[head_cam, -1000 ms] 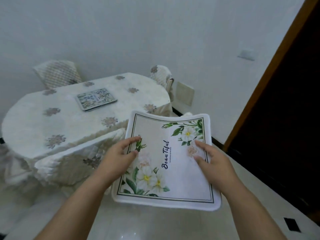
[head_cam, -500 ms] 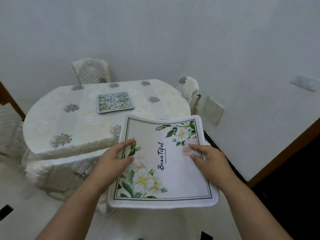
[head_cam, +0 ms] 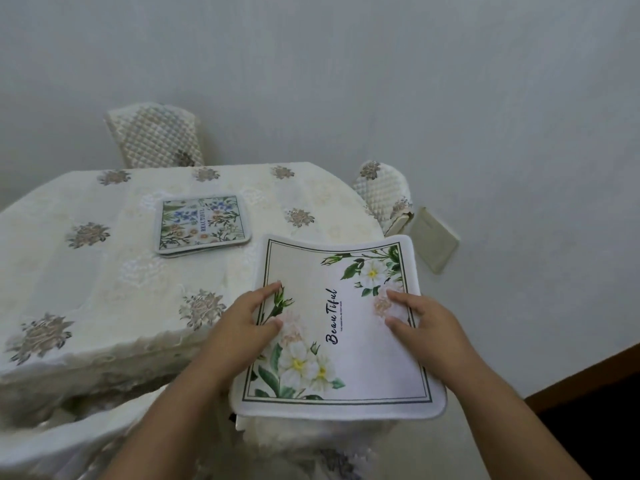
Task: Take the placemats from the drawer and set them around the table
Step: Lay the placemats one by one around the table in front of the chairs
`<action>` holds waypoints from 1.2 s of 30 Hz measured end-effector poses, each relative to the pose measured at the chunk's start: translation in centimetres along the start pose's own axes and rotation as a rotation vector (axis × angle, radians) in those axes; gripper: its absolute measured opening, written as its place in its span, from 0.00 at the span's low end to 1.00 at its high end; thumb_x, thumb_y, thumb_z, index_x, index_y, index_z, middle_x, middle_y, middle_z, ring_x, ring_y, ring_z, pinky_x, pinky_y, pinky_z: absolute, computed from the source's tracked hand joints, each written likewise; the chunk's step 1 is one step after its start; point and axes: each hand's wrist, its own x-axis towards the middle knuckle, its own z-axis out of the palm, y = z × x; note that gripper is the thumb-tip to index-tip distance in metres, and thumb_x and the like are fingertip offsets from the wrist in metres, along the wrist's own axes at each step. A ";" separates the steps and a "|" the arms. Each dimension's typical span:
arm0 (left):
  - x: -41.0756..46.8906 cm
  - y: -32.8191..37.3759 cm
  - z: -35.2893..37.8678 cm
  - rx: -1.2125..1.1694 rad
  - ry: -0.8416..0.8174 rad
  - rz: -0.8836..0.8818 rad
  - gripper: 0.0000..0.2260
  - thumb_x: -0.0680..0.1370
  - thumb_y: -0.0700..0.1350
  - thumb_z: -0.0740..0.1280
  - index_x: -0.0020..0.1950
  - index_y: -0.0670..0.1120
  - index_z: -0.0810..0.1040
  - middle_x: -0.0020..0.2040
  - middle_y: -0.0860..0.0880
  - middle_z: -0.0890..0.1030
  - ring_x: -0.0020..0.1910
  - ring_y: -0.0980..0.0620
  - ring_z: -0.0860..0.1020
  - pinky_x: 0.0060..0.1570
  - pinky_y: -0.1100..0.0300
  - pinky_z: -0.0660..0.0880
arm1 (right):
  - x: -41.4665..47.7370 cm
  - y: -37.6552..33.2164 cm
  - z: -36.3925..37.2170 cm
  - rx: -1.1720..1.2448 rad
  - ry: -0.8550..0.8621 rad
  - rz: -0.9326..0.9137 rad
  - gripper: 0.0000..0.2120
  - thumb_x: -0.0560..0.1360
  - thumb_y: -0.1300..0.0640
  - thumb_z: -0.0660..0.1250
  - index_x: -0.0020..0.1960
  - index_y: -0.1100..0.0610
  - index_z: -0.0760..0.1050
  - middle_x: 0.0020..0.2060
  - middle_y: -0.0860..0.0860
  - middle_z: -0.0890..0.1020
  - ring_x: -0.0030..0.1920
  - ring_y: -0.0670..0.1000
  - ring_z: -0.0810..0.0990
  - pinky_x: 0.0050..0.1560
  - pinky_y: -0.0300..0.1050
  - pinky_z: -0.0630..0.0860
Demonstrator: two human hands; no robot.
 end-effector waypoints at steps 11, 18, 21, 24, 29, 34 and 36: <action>10.5 -0.1 0.0 0.047 0.089 -0.094 0.27 0.76 0.40 0.70 0.72 0.59 0.71 0.66 0.59 0.71 0.64 0.58 0.71 0.67 0.58 0.68 | 13.7 -0.1 2.9 0.036 -0.126 -0.064 0.21 0.74 0.55 0.71 0.66 0.46 0.76 0.62 0.49 0.78 0.60 0.47 0.76 0.60 0.35 0.66; 14.5 -0.2 0.1 0.069 0.244 -0.227 0.29 0.75 0.40 0.70 0.72 0.62 0.70 0.63 0.59 0.70 0.62 0.56 0.72 0.65 0.54 0.73 | 22.6 -0.7 5.2 0.036 -0.274 -0.179 0.20 0.75 0.55 0.70 0.66 0.46 0.75 0.62 0.48 0.77 0.59 0.45 0.73 0.58 0.33 0.63; 16.5 -1.1 -0.3 0.062 0.296 -0.259 0.30 0.74 0.39 0.70 0.72 0.61 0.70 0.63 0.57 0.71 0.62 0.55 0.73 0.64 0.55 0.73 | 26.5 -1.1 7.2 0.034 -0.327 -0.234 0.20 0.75 0.54 0.70 0.66 0.46 0.75 0.63 0.49 0.77 0.59 0.47 0.74 0.59 0.34 0.64; 18.0 -2.4 -1.4 0.024 0.325 -0.301 0.33 0.72 0.36 0.69 0.73 0.60 0.69 0.65 0.56 0.71 0.62 0.54 0.73 0.62 0.56 0.74 | 29.2 -2.0 9.3 0.017 -0.365 -0.269 0.20 0.75 0.55 0.70 0.66 0.47 0.75 0.63 0.50 0.77 0.62 0.50 0.75 0.60 0.35 0.64; 21.3 -5.5 -5.5 0.090 0.383 -0.320 0.33 0.72 0.37 0.70 0.73 0.60 0.69 0.66 0.55 0.70 0.63 0.52 0.73 0.64 0.51 0.74 | 33.6 -5.6 13.9 0.019 -0.420 -0.312 0.21 0.75 0.54 0.69 0.67 0.47 0.74 0.63 0.50 0.76 0.62 0.50 0.75 0.59 0.35 0.64; 27.0 -10.7 -11.3 0.184 0.509 -0.298 0.28 0.75 0.41 0.71 0.74 0.54 0.70 0.69 0.50 0.72 0.66 0.50 0.73 0.69 0.53 0.69 | 39.0 -10.0 20.7 0.008 -0.389 -0.347 0.24 0.74 0.56 0.70 0.69 0.51 0.73 0.65 0.52 0.74 0.65 0.51 0.71 0.59 0.36 0.62; 29.6 -13.0 -13.7 0.225 0.503 -0.277 0.27 0.77 0.41 0.70 0.75 0.53 0.69 0.70 0.49 0.71 0.68 0.51 0.71 0.69 0.58 0.66 | 41.1 -11.6 23.9 0.014 -0.375 -0.353 0.25 0.74 0.57 0.70 0.70 0.52 0.72 0.65 0.53 0.74 0.66 0.51 0.70 0.60 0.35 0.60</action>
